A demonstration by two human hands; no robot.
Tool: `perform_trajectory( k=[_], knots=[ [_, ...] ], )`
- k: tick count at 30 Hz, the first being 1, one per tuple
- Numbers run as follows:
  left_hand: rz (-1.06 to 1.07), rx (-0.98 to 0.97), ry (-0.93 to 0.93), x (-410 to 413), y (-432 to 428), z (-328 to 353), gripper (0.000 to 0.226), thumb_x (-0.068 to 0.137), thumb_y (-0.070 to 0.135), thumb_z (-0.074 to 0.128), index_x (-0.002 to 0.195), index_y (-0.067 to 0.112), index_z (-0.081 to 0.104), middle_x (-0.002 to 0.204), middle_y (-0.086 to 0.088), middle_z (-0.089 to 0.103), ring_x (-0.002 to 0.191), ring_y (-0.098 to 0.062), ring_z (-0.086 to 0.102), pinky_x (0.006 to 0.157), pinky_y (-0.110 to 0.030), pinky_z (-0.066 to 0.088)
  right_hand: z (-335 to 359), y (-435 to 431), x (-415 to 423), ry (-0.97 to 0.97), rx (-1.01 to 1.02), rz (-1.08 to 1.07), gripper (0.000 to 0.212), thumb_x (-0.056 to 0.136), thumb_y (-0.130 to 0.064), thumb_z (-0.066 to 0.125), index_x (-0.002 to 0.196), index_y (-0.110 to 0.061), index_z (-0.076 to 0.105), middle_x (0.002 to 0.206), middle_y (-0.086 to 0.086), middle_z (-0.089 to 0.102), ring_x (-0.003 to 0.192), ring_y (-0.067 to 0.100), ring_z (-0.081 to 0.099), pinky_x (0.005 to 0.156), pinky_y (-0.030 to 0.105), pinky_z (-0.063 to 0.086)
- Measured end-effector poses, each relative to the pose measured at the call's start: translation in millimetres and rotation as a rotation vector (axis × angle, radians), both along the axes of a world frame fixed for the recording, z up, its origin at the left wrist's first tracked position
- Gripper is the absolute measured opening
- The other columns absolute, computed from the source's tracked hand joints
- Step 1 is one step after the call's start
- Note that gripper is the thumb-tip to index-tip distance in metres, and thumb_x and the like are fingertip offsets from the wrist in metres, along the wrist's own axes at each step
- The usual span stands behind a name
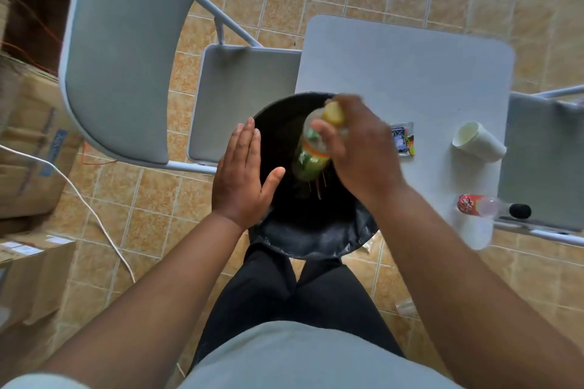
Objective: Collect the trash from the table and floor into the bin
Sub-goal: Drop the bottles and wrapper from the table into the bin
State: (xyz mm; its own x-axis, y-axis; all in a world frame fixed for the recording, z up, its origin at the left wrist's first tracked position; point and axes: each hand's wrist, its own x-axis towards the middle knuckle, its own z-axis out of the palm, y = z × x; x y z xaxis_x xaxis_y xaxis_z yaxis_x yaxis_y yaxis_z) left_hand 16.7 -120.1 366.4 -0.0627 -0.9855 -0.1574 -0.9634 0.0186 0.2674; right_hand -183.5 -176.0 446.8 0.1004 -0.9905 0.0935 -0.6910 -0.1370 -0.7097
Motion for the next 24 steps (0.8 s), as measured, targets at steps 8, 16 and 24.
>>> perform_trajectory(
  k=[8, 16, 24],
  knots=[
    [-0.008, -0.001, -0.011, 1, 1, -2, 0.083, 0.095, 0.061, 0.028, 0.155, 0.004, 0.021, 0.166, -0.009, 0.013, 0.153, -0.024, 0.009, 0.120, -0.032, 0.012, -100, -5, 48, 0.097, 0.828, -0.033, 0.037, 0.103, -0.045, 0.036, 0.107, -0.022, 0.064, 0.108, -0.002, 0.070, 0.079, 0.010, 0.060, 0.062, 0.028, 0.044],
    [-0.014, 0.002, -0.023, 1, 0, -3, 0.085, 0.095, 0.062, 0.031, 0.155, 0.004, 0.021, 0.166, -0.009, 0.011, 0.153, -0.023, 0.008, 0.120, -0.031, 0.011, -117, -19, 55, -0.004, 0.859, -0.101, 0.031, 0.098, -0.032, 0.057, 0.124, -0.015, 0.059, 0.103, 0.002, 0.061, 0.075, 0.007, 0.053, 0.069, 0.022, 0.047],
    [-0.026, 0.016, -0.067, -4, -5, -1, 0.089, 0.093, 0.066, 0.029, 0.156, 0.004, 0.017, 0.167, -0.007, 0.007, 0.154, -0.023, 0.004, 0.120, -0.032, 0.009, -74, 19, 15, -0.072, 0.185, -0.088, 0.031, 0.094, -0.018, 0.064, 0.122, -0.006, 0.065, 0.115, 0.008, 0.069, 0.106, 0.017, 0.065, 0.090, 0.018, 0.050]
  ],
)
